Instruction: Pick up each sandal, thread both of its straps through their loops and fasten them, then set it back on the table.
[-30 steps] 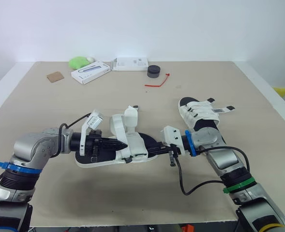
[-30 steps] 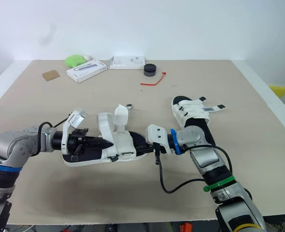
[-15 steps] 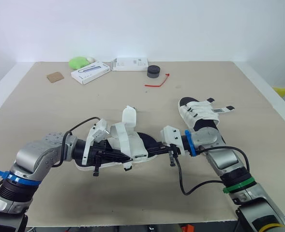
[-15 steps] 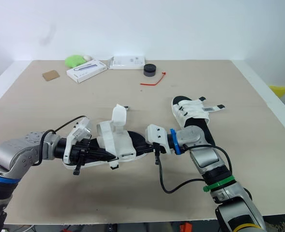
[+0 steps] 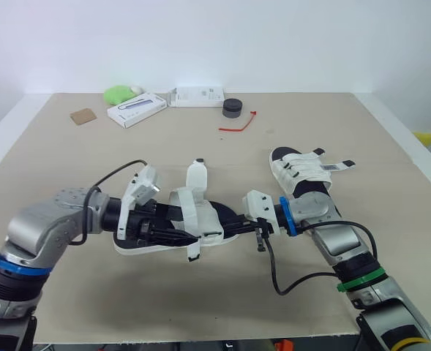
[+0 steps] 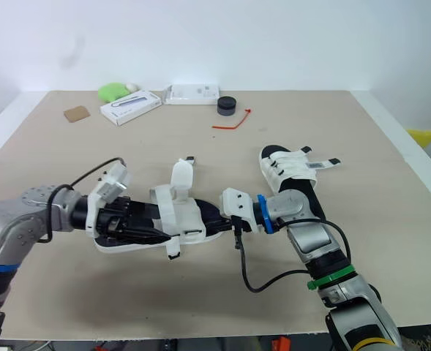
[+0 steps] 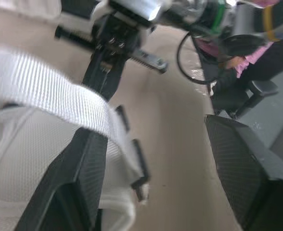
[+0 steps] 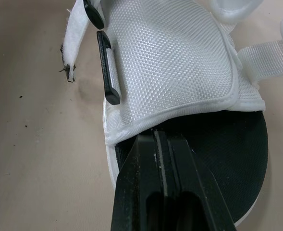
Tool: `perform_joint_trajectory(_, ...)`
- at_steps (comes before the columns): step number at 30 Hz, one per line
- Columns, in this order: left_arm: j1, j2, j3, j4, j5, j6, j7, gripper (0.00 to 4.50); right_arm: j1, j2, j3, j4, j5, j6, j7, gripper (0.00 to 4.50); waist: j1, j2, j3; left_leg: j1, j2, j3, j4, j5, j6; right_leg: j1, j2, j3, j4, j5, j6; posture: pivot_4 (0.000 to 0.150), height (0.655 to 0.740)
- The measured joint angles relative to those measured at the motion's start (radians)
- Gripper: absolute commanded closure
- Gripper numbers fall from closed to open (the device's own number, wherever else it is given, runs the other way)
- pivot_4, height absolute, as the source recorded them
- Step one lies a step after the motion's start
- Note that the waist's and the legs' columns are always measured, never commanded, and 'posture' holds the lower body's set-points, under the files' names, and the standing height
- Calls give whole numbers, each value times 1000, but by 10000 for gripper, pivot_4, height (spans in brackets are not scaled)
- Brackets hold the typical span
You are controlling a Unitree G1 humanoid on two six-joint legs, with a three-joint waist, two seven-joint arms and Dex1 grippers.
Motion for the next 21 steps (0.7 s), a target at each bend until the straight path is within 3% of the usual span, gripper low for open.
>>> perform_joint_trajectory(4,0,-7,17,20,13,4,44,11166,0,0,0,2,-1,-2,0,45000,0,0,0,0,0,0,0,0,0,0,0,0,0,0,0,1500,7400)
perform_joint_trajectory(12,-8,-127,25,105,14,50,191,11166,-9,8,3,13,-4,-7,5,45000,-2,0,0,0,0,0,0,0,0,0,0,0,0,1,-1,1500,7400)
perform_joint_trajectory(15,-16,-150,25,113,12,55,216,18760,-10,10,3,15,-7,-10,6,45000,-5,0,0,0,0,0,0,0,0,0,0,0,0,1,-1,1500,7400)
perform_joint_trajectory(18,-29,-156,26,113,2,62,216,30952,-10,11,4,14,-7,-11,7,45000,-8,0,0,0,0,0,0,0,0,0,0,0,0,1,-1,1500,7400)
perform_joint_trajectory(19,-31,-156,26,113,0,66,214,32017,-10,11,4,14,-7,-11,7,45000,-9,0,0,0,0,0,0,0,0,0,0,0,0,1,-1,1500,7400)
perform_joint_trajectory(20,-32,-155,26,112,0,71,206,39257,-10,11,4,14,-7,-11,8,45000,-10,0,0,0,0,0,0,0,0,0,0,0,0,1,0,1500,7400)
perform_joint_trajectory(21,-30,-150,25,112,0,71,199,42202,-10,11,4,13,-7,-11,8,45000,-10,0,0,0,0,0,0,0,0,0,0,0,0,1,0,1500,7400)
